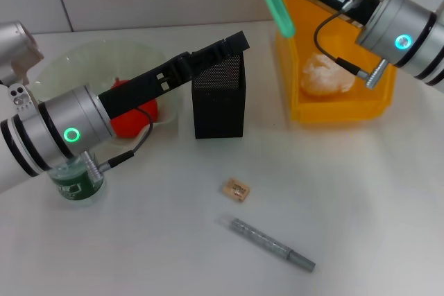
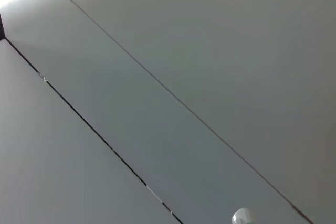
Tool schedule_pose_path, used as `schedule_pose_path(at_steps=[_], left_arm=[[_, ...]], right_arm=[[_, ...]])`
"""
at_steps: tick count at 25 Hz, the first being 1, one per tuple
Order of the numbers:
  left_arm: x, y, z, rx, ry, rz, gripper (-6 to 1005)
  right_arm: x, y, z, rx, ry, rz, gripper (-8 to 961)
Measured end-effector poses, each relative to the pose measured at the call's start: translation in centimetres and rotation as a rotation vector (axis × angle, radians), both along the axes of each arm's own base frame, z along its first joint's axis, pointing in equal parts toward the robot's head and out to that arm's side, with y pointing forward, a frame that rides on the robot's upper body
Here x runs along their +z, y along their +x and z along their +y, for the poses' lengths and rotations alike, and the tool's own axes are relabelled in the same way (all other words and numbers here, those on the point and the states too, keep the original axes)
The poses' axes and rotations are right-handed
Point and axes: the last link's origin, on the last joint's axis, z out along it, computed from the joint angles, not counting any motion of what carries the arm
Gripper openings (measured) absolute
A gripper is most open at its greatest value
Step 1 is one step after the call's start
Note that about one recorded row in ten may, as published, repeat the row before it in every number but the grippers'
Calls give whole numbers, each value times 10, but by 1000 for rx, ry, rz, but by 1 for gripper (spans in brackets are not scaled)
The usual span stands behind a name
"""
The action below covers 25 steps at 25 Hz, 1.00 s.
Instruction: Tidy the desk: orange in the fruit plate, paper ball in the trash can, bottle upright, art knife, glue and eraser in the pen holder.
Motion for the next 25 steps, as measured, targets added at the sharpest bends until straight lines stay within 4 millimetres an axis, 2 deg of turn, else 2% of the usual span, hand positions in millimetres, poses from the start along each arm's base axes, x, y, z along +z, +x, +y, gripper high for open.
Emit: schedule_pose_path(at_steps=[25], left_arm=[[-1,12,0,-48,4,-16,601]], right_arm=[[-9,-7,4,-4,-11,-5,168]])
